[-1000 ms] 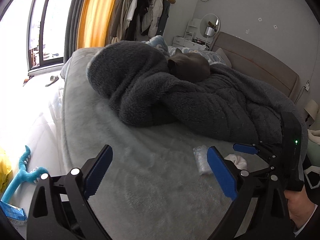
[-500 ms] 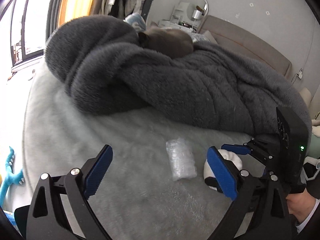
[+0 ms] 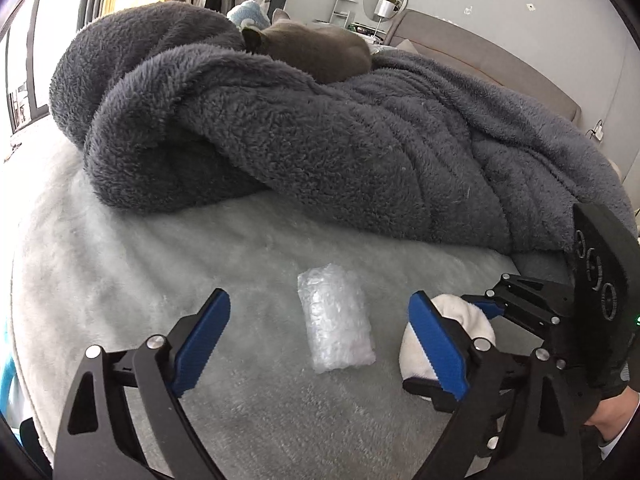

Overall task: Collect trash
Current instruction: 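Grasp the bubble wrap with the left tool while the right tool grasps the white towel, then carry the bubble wrap and white towel over the teal bin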

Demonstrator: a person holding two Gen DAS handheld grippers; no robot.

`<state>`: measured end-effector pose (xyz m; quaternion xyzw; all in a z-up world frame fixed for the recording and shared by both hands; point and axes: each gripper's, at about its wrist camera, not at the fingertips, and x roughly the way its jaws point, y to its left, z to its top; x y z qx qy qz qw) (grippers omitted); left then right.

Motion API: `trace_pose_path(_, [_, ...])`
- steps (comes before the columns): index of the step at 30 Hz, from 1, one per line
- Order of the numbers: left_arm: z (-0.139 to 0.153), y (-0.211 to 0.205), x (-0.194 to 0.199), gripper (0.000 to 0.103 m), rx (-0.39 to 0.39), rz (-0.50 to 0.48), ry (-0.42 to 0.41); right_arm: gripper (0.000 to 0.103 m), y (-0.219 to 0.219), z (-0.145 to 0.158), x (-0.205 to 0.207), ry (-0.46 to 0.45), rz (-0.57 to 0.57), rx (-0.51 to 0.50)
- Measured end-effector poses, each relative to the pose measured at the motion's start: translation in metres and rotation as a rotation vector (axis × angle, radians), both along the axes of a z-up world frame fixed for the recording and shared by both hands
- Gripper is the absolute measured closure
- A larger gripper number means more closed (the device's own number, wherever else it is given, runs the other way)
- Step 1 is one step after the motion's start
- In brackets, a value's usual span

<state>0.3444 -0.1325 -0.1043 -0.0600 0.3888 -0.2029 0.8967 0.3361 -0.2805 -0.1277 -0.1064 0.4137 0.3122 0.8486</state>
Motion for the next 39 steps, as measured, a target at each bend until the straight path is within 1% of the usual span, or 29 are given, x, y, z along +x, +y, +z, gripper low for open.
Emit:
trace_pose_path(1, [-0.001, 0.000, 0.001, 0.013, -0.005, 0.004, 0.005, 0.043, -0.002, 0.001, -0.001, -0.002, 0.007, 0.003])
trace_pose_path(4, [-0.005, -0.002, 0.006, 0.018, -0.014, 0.013, 0.023, 0.047, -0.006, 0.002, -0.005, -0.006, 0.016, 0.002])
trace_pose_path(5, [-0.006, -0.002, 0.006, 0.021, -0.013, 0.016, 0.029, 0.048, -0.009, 0.003, -0.007, -0.007, 0.017, 0.003])
trace_pose_path(7, [-0.009, -0.004, 0.007, 0.023, -0.007, 0.017, 0.037, 0.048, -0.015, 0.008, -0.010, -0.008, 0.008, 0.009])
trace_pose_path(10, [-0.011, -0.011, 0.009, 0.028, -0.003, 0.011, 0.043, 0.048, -0.028, 0.013, -0.007, -0.018, -0.042, 0.010])
trace_pose_path(12, [-0.014, -0.016, 0.009, 0.031, 0.003, 0.003, 0.047, 0.048, -0.037, 0.016, -0.005, -0.022, -0.099, 0.005])
trace_pose_path(14, [-0.016, -0.020, 0.009, 0.037, 0.021, -0.006, 0.053, 0.048, -0.044, 0.018, -0.004, -0.020, -0.134, 0.013])
trace_pose_path(15, [-0.016, -0.023, 0.009, 0.039, 0.027, -0.012, 0.056, 0.048, -0.049, 0.019, -0.003, -0.019, -0.154, 0.019])
trace_pose_path(19, [-0.016, -0.027, 0.008, 0.050, 0.043, -0.019, 0.060, 0.048, -0.065, 0.025, 0.001, -0.010, -0.208, 0.089])
trace_pose_path(21, [-0.017, -0.029, 0.008, 0.055, 0.049, -0.015, 0.066, 0.048, -0.068, 0.029, 0.003, -0.010, -0.219, 0.130])
trace_pose_path(23, [-0.020, -0.032, 0.009, 0.062, 0.050, -0.007, 0.074, 0.048, -0.070, 0.036, 0.003, -0.013, -0.228, 0.163])
trace_pose_path(24, [-0.020, -0.032, 0.008, 0.064, 0.054, 0.000, 0.071, 0.048, -0.073, 0.039, 0.001, -0.015, -0.230, 0.172])
trace_pose_path(27, [-0.016, -0.030, 0.000, 0.066, 0.054, 0.000, 0.057, 0.048, -0.072, 0.046, -0.002, -0.016, -0.230, 0.187])
trace_pose_path(31, [-0.009, -0.024, -0.006, 0.066, 0.035, -0.009, 0.055, 0.048, -0.064, 0.048, -0.008, -0.016, -0.224, 0.186])
trace_pose_path(35, [-0.001, -0.018, -0.021, 0.066, 0.047, -0.022, 0.036, 0.048, -0.054, 0.050, -0.014, -0.018, -0.225, 0.188])
trace_pose_path(39, [0.005, -0.001, -0.038, 0.066, 0.059, -0.004, 0.022, 0.048, -0.042, 0.055, -0.023, -0.030, -0.226, 0.209])
